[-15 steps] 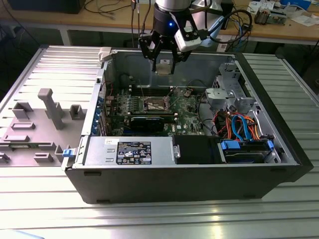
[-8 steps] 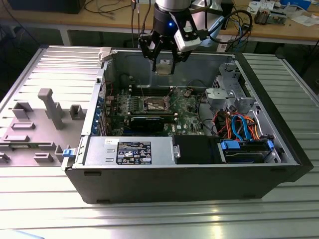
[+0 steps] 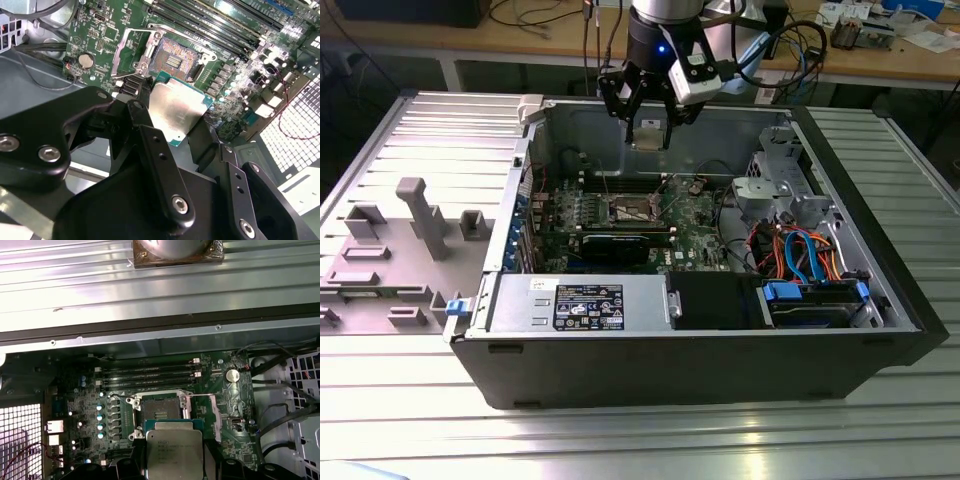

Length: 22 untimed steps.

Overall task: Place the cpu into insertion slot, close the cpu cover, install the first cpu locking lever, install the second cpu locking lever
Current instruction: 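Place the cpu into insertion slot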

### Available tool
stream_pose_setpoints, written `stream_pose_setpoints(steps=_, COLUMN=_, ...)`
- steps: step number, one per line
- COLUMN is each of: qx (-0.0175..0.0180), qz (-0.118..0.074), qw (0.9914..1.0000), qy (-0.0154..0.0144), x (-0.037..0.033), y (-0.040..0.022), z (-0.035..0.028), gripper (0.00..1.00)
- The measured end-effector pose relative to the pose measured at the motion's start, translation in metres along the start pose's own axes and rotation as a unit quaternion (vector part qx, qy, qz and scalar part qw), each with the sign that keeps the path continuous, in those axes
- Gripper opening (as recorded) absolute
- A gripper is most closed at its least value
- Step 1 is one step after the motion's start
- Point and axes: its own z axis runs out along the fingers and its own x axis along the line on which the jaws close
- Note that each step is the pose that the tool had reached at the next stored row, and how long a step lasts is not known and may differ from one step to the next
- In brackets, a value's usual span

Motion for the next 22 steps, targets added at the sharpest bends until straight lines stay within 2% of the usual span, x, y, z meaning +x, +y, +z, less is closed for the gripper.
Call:
stream_pose_setpoints(steps=14, qx=-0.0002, qz=0.009, qw=0.99996, qy=-0.0008, x=0.0, y=-0.0001, z=0.0007, gripper=0.55)
stream_pose_setpoints(steps=16, qx=0.0003, qz=0.016, qw=0.99988, qy=-0.0015, x=0.0, y=-0.0001, z=0.001, gripper=0.55)
stream_pose_setpoints(steps=21, qx=0.0095, qz=0.027, qw=0.99958, qy=-0.0034, x=0.0, y=-0.0002, z=0.0019, gripper=0.55)
stream_pose_setpoints(steps=22, qx=0.0144, qz=0.028, qw=0.99948, qy=-0.0041, x=0.0, y=-0.0002, z=0.0023, gripper=0.55)
